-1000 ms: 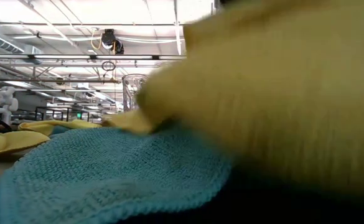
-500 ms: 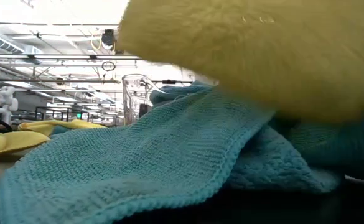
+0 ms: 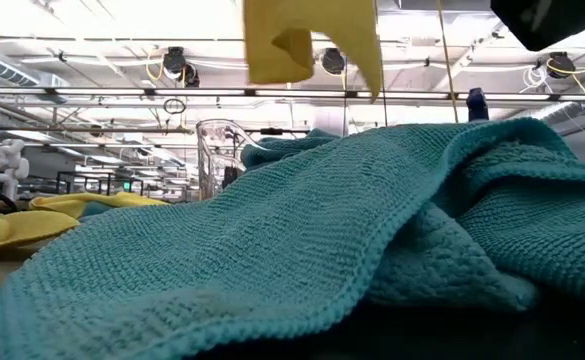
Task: Sort microfiber towel by color & place in baskets
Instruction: Put the yellow microfiber cloth into the top transparent bin
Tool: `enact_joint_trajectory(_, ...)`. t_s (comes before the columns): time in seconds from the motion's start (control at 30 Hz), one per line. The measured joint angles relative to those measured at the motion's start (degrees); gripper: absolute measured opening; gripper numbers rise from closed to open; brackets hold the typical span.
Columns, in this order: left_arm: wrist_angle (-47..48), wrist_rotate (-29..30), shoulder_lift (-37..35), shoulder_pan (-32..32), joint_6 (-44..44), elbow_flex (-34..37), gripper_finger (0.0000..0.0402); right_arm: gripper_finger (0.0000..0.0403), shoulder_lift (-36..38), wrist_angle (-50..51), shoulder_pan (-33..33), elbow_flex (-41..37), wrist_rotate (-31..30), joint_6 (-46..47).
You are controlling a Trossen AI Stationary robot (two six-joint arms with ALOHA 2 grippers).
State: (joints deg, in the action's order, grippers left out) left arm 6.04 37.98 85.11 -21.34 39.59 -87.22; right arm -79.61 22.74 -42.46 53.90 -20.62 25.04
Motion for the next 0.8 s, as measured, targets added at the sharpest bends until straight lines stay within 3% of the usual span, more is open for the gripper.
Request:
enact_joint_trajectory(0.27,-2.9,-2.5,-0.6,12.1,4.7,-0.9,0.0000,0.0196,0.0,-1.6,0.0,0.0,-2.9,-0.1)
enact_joint_trajectory(0.6,-2.0,-17.8,0.5,30.0,1.3,-1.3,0.0000,0.0196,0.0,-1.3,0.4,0.0,-5.4,-0.6)
enact_joint_trajectory(0.8,-0.3,-28.9,5.8,37.8,-3.3,-1.3,0.0000,0.0196,0.0,-1.5,0.5,0.0,-5.5,-0.6)
